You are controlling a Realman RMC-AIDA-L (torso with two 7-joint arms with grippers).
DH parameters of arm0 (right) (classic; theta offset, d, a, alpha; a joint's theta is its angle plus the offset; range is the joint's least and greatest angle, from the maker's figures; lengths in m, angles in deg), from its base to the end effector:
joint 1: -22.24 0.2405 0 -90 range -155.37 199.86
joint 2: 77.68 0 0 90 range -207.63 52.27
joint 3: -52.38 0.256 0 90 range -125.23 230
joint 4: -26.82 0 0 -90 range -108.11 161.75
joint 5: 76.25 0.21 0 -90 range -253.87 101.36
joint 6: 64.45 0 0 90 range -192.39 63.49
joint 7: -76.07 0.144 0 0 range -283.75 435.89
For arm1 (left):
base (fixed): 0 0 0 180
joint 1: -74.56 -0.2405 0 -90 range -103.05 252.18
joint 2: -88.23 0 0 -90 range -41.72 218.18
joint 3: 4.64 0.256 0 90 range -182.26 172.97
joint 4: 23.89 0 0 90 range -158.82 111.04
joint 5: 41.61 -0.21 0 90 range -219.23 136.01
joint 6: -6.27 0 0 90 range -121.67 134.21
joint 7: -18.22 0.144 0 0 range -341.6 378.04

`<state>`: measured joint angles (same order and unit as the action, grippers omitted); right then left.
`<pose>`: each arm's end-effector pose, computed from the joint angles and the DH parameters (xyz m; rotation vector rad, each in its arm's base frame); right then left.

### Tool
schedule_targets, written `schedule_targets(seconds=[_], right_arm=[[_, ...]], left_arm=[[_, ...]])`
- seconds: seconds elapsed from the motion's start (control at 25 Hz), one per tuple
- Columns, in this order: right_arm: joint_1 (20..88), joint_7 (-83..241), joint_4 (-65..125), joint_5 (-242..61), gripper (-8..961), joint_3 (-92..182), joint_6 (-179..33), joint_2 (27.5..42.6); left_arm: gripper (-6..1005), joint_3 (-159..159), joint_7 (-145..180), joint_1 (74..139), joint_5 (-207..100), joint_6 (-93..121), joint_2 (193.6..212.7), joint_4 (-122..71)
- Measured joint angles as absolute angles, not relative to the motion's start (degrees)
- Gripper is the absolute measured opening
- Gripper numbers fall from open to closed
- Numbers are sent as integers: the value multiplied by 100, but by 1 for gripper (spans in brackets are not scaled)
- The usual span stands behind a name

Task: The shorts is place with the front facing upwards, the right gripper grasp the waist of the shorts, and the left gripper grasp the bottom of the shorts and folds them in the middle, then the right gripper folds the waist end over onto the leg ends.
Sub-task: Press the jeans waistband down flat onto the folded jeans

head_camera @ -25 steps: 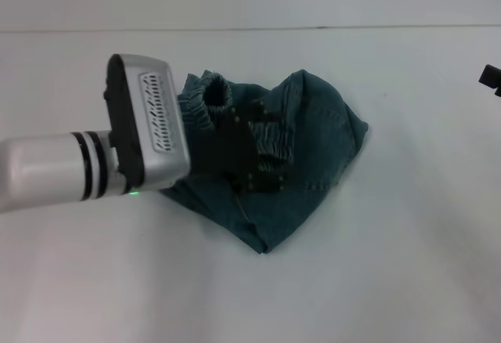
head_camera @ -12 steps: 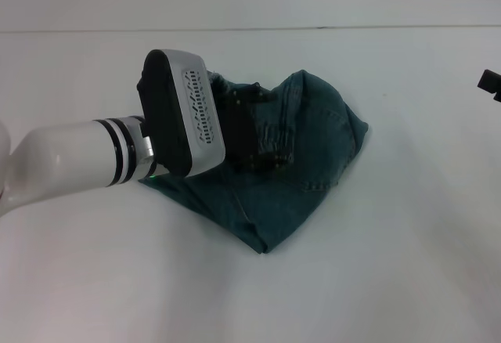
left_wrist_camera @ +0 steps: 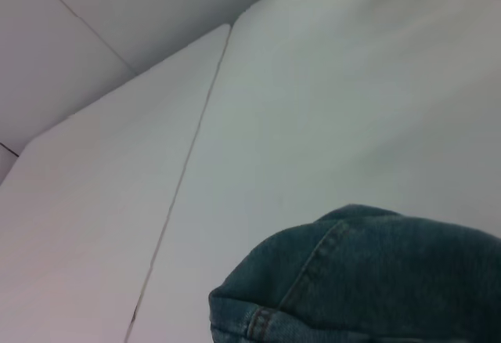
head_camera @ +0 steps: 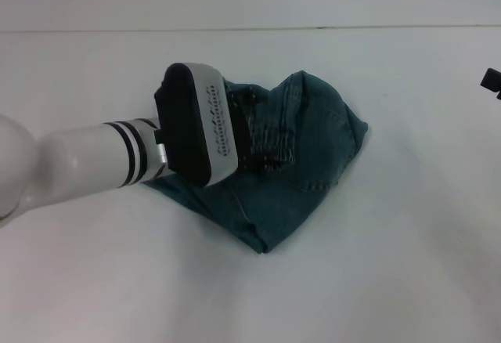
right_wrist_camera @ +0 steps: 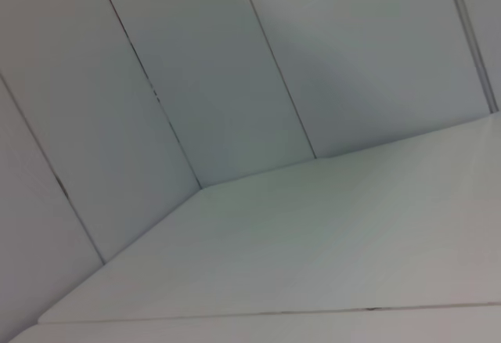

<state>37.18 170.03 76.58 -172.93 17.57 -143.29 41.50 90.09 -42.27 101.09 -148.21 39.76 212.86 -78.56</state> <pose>0.3297 0.3082 0.0873 -2.0525 0.9847 0.8753 -0.1821 0.3692 -0.1038 -2.4930 0.4525 0.0230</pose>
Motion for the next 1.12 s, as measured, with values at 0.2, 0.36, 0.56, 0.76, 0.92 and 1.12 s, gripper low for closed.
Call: schedule_targets(seconds=[0.2,0.36,0.56,0.76,0.92,1.12], right_arm=[[3718,17032,7608,-17292,956,1780,-14343,4133],[3703,17040,7596,-17293,956,1796,-14353,4123],[3702,17039,7595,-17293,956,1801,-14355,4123],[3714,17041,7595,-17293,956,1794,-14356,4123],[3718,17043,7595,-17293,956,1793,-14355,4123],[3718,17045,7595,-17293,956,1798,-14386,4123]], left_arm=[[830,9130,-4492,10101,-15097,3905,21286,-7966],[830,9166,-4810,9942,-15443,3984,21286,-8249],[829,9143,-4990,9779,-15697,4146,21286,-8488],[829,9170,-5001,9747,-15765,4147,21285,-8509],[830,9202,-5030,9780,-15836,4099,21285,-8486],[830,9246,-5045,9788,-15958,4073,21285,-8484]])
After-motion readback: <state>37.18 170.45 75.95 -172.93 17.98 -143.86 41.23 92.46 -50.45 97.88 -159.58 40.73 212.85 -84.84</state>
